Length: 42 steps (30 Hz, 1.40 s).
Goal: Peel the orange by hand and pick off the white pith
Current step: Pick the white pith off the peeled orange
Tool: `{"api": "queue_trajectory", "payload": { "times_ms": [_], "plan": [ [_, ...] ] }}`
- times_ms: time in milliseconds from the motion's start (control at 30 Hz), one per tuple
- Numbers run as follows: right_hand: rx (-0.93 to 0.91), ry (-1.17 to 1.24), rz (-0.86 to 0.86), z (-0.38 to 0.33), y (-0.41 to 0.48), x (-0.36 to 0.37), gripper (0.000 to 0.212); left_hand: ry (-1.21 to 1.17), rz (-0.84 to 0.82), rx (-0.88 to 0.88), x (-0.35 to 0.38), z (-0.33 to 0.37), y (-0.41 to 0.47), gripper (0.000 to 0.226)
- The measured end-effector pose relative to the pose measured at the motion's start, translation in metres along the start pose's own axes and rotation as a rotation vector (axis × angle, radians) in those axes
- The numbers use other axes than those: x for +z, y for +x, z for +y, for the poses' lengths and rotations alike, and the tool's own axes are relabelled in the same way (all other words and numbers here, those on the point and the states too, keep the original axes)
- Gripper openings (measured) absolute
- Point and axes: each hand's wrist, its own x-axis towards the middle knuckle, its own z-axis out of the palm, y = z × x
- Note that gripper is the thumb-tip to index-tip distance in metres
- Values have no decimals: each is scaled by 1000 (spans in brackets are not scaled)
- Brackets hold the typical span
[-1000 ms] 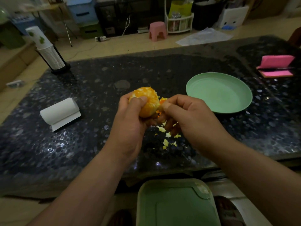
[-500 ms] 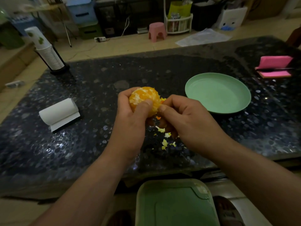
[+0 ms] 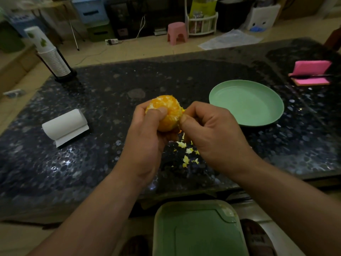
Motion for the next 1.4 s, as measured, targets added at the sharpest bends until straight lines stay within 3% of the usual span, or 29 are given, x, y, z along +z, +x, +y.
{"api": "queue_trajectory", "payload": {
  "times_ms": [500,633,800,967,1167,1300,1400],
  "plan": [
    [20,-38,24,0,0,0,25,-78,-21,-18,-4,6,0,52],
    [60,-47,-13,1,-2,-2,11,-62,-12,-7,-5,5,0,54],
    [41,-32,1,-5,-2,-2,7,95,-13,35,-7,3,0,37],
    [33,-91,27,-6,-2,-3,6,295,-12,115,-8,2,-2,40],
    [-6,-211,71,-1,-2,-2,20,518,-28,253,-9,0,-9,38],
    [-32,-162,83,-1,-2,0,25,519,-33,246,-6,0,-11,42],
    [-35,-107,76,-2,-2,0,23,389,-36,155,-3,1,-11,38]
  ]
}}
